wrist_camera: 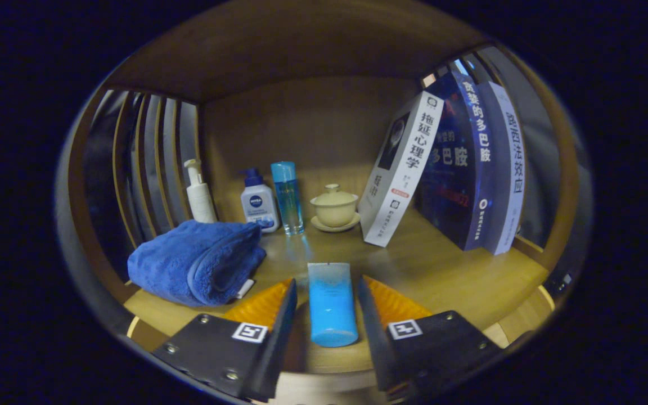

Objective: Pull open the drawer, take out the items inside it, and place them on the countertop above the cabinet.

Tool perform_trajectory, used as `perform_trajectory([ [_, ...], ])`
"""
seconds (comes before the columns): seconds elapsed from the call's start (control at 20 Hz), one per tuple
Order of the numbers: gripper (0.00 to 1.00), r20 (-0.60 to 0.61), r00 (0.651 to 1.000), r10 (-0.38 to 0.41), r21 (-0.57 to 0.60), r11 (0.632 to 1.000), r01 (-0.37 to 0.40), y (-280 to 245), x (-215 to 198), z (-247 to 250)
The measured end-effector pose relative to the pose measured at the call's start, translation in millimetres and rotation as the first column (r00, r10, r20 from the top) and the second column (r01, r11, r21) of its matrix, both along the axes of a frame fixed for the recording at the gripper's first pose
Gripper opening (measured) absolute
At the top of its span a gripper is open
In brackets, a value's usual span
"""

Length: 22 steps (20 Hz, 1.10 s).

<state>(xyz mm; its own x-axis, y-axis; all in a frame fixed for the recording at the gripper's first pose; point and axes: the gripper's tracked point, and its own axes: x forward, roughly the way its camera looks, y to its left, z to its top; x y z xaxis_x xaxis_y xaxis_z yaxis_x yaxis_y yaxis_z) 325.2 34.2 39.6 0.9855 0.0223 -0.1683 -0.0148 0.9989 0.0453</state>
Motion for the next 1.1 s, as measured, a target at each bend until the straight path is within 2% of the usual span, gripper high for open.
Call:
perform_trajectory([
  [0.2, 0.99, 0.028, 1.0, -0.014, -0.039, 0.999, 0.015, -11.1, -29.5, 21.4],
  [0.4, 0.99, 0.143, 0.99, -0.016, -0.084, 0.996, 0.028, -22.6, -78.6, 63.2],
  [0.65, 0.99, 0.159, 0.987, 0.03, -0.176, 0.984, -0.002, -25.1, -149.5, 84.6],
  [0.9, 0.98, 0.2, 0.977, 0.077, -0.159, 0.986, -0.045, -10.3, -222.1, 90.4],
  [1.1, 0.98, 0.249, 0.962, 0.113, -0.227, 0.972, -0.056, -3.9, -277.9, 68.1],
])
